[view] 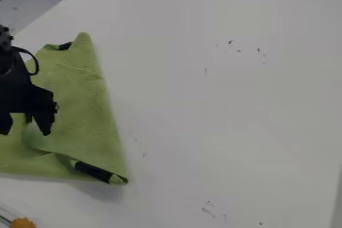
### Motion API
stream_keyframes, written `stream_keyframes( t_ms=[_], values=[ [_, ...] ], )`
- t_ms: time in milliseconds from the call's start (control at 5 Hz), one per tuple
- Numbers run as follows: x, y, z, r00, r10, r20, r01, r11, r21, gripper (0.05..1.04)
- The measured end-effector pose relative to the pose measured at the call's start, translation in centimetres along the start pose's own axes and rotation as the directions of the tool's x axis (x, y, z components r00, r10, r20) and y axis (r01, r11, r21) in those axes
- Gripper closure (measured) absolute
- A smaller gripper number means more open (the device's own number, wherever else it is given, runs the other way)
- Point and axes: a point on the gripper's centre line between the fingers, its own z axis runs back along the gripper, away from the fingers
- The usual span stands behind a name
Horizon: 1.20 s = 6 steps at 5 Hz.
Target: Unfold the fabric from left to right
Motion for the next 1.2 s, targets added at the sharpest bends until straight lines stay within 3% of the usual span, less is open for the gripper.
stream_keyframes(
  t_ms=[400,800,1000,1200],
  values=[
    [2.2,-0.8,-1.3,0.997,-0.061,-0.04,0.062,0.998,0.002,0.14],
    [2.5,-0.7,-1.3,0.997,-0.075,-0.027,0.075,0.997,0.0,0.72],
    [2.5,-0.7,-1.3,0.998,-0.063,-0.027,0.063,0.998,-0.001,0.922],
    [2.7,-1.6,-0.5,0.996,-0.086,-0.014,0.086,0.996,0.01,1.012]
  ],
)
